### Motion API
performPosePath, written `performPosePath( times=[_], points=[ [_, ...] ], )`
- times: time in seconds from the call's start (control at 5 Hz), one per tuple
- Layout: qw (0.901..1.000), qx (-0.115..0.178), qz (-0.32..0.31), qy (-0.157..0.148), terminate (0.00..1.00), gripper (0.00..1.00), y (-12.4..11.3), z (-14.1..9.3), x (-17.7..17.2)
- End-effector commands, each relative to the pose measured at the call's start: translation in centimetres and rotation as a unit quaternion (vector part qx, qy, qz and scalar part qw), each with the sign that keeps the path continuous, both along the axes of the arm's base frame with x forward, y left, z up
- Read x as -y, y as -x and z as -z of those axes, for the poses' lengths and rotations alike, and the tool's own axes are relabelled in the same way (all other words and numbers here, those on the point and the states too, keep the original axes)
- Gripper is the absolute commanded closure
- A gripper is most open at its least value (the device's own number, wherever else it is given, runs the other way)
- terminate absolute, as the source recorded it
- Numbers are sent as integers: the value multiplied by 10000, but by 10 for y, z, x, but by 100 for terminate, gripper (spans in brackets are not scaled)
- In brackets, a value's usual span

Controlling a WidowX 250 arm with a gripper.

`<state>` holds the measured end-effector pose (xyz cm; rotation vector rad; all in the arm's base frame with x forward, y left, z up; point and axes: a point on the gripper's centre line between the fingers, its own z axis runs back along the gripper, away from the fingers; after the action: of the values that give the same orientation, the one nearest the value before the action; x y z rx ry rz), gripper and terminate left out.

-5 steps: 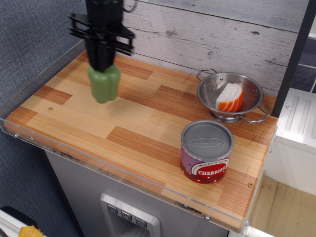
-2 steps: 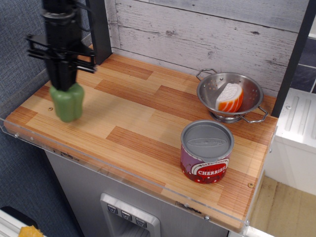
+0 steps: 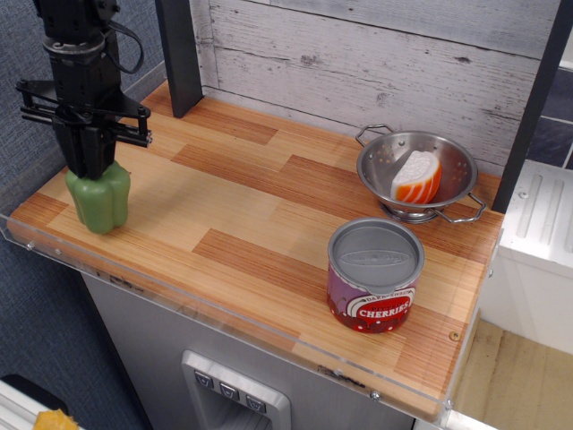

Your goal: Place the green pepper on the front right corner of the table

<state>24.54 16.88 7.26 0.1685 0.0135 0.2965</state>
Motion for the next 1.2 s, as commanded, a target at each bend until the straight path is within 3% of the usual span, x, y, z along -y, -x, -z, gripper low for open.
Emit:
performPosePath(
  times=[0.0,0.2,0.4,1.0],
  points=[
    [9992,304,-71,-252,0,100,2,-9,0],
    [9992,283,-80,-253,0,100,2,-8,0],
    [9994,139,-186,-248,0,0,0,-8,-2],
    [9991,146,-223,-336,0,0,-5,-15,1]
  ],
)
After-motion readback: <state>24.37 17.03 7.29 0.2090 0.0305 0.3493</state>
